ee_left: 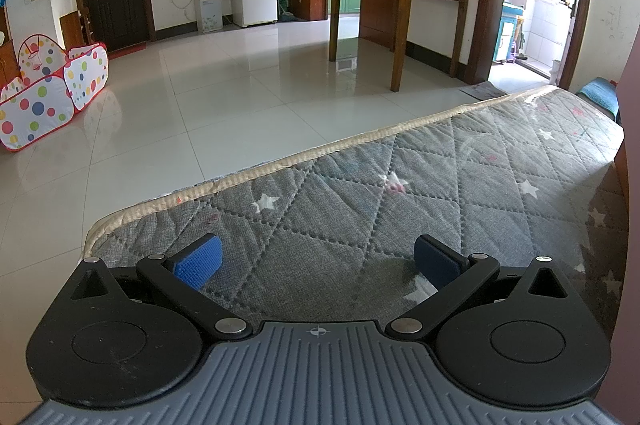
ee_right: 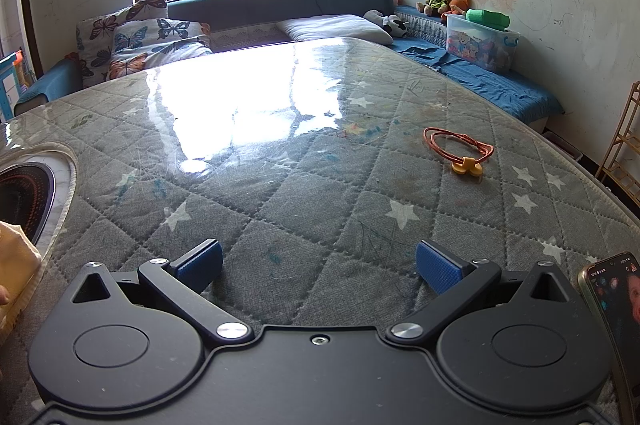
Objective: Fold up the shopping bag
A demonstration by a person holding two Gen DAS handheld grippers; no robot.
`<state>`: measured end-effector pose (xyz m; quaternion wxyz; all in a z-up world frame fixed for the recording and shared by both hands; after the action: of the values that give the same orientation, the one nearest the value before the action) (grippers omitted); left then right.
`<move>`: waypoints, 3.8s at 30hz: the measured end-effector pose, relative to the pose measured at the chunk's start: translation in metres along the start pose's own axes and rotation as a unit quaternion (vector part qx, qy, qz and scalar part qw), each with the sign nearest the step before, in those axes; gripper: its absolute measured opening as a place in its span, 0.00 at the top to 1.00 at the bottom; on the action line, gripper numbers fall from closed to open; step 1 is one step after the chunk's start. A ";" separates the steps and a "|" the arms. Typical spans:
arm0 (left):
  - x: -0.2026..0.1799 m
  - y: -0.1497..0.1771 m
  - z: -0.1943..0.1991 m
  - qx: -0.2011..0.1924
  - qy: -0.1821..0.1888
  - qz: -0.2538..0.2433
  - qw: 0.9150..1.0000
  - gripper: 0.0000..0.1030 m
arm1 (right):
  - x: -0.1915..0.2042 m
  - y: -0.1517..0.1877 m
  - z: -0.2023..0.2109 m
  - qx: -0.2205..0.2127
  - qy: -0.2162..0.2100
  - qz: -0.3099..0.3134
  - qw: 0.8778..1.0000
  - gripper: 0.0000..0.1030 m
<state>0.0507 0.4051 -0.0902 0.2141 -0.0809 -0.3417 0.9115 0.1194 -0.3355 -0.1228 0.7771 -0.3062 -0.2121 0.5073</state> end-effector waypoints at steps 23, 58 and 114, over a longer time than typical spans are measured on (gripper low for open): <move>0.000 0.000 0.000 0.000 0.000 0.000 1.000 0.00 | 0.000 0.000 0.000 0.000 0.000 0.000 1.000 0.00; 0.000 0.000 0.000 0.000 0.000 0.000 1.000 0.00 | 0.001 0.000 0.000 0.000 0.000 0.000 1.000 0.00; 0.000 0.008 0.001 0.002 0.045 -0.051 0.998 0.00 | -0.001 0.001 0.000 0.000 0.000 0.000 1.000 0.00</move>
<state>0.0482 0.3991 -0.0950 0.2754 -0.1038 -0.3340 0.8955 0.1187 -0.3358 -0.1230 0.7771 -0.3064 -0.2116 0.5073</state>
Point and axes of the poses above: each gripper's, at about its wrist camera, not at the fingertips, and z roughly against the way its jaws point, x to its left, y to its underside, the point moved 6 cm from there along -z, roughly the way its jaws point, and after that the axes turned 10 degrees about x, right-handed, at the moved point
